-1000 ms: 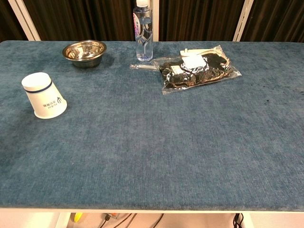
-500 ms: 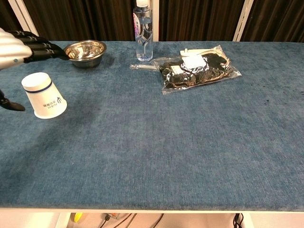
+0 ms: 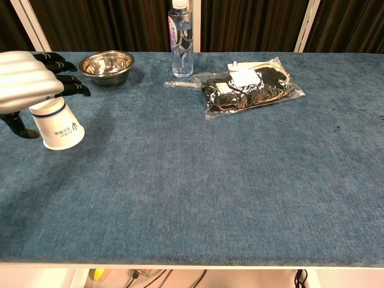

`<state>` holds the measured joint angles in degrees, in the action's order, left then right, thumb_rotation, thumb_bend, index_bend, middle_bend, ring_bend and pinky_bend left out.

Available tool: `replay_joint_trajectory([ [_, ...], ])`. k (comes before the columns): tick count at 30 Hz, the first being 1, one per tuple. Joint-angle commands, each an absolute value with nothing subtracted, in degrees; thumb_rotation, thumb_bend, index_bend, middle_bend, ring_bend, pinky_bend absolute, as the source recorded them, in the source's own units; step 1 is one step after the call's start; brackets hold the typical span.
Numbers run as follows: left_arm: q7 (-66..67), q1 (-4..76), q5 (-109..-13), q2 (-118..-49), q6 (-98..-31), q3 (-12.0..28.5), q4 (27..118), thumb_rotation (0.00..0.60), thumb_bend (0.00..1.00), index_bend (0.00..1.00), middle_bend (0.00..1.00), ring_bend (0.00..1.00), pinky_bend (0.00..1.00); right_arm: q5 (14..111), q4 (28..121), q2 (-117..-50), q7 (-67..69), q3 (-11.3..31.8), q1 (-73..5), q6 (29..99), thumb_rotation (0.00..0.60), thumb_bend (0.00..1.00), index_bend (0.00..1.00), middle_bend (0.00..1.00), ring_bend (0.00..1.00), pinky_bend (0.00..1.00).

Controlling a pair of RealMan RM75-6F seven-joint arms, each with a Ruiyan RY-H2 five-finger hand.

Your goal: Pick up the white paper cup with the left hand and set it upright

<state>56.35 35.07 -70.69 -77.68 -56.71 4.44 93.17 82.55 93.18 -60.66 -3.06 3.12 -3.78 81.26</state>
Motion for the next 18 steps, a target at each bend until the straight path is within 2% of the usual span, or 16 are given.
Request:
replay_joint_trajectory([
  [1, 56.29, 35.51, -70.13, -78.09, -56.75, 3.92, 92.42, 0.6, 0.17, 0.2, 0.19, 0.0, 0.02, 82.43, 93.11, -60.7, -2.99, 3.16, -3.82, 81.15, 0.6, 0.24, 0.0, 0.0, 0.0, 0.0],
  [7, 56.07, 36.07, -70.96, -78.97, -57.83, 3.05, 90.94, 0.6, 0.2, 0.31, 0.3, 0.0, 0.03, 82.18, 92.92, -60.87, -2.91, 3.12, -3.88, 80.86, 0.6, 0.24, 0.0, 0.0, 0.0, 0.0],
  [12, 54.14, 36.06, -73.42, -79.67, -59.51, 2.33, 89.15, 0.6, 0.2, 0.41, 0.4, 0.07, 0.04, 82.08, 92.86, -60.85, -2.83, 3.15, -3.86, 80.89, 0.6, 0.24, 0.0, 0.0, 0.0, 0.0],
  [16, 47.52, 35.58, -75.97, -79.1, -61.01, 2.53, 89.23, 0.6, 0.21, 0.42, 0.41, 0.08, 0.04, 82.05, 92.81, -60.8, -2.67, 3.2, -3.84, 80.97, 0.6, 0.24, 0.0, 0.0, 0.0, 0.0],
  [18, 37.8, 34.82, -78.04, -78.67, -62.42, 3.31, 89.24, 0.6, 0.21, 0.42, 0.41, 0.08, 0.04, 81.96, 92.72, -60.78, -2.53, 3.21, -3.84, 80.91, 0.6, 0.24, 0.0, 0.0, 0.0, 0.0],
])
